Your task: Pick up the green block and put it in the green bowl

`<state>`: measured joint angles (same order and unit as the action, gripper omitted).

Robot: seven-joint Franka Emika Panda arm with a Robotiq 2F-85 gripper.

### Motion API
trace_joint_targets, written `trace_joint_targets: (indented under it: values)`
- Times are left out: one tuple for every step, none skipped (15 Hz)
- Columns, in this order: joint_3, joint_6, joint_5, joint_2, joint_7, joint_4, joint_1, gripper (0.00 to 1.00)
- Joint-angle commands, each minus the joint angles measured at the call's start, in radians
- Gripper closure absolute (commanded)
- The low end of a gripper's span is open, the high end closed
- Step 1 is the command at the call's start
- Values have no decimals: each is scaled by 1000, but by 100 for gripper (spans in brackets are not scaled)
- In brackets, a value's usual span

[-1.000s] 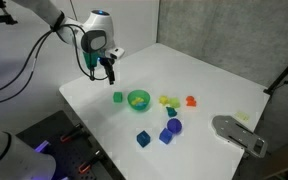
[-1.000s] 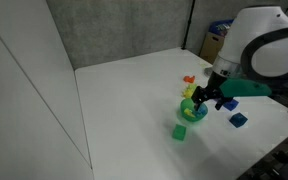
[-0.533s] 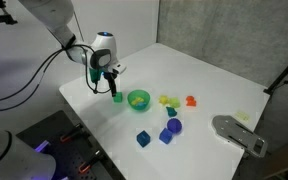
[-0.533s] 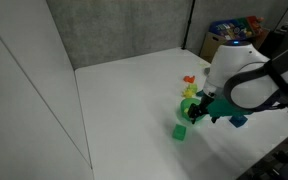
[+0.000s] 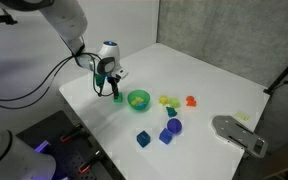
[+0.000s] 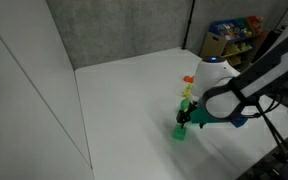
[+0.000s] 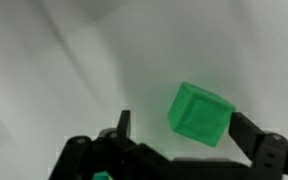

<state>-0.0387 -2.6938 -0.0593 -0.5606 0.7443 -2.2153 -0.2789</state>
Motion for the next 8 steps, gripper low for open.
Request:
trace_joint_targets:
  values:
    - [17, 1, -36, -84, 26, 104, -30, 0]
    - [21, -1, -40, -101, 31, 125, -38, 0]
    - [29, -4, -42, -117, 43, 145, -48, 0]
    - [32, 1, -48, -131, 52, 162, -53, 0]
    - [38, 0, -51, -143, 66, 176, -62, 0]
    - [44, -7, -56, -152, 88, 185, -70, 0]
    - [48, -7, -59, -162, 106, 195, -77, 0]
    - [51, -7, -59, -172, 125, 204, -83, 0]
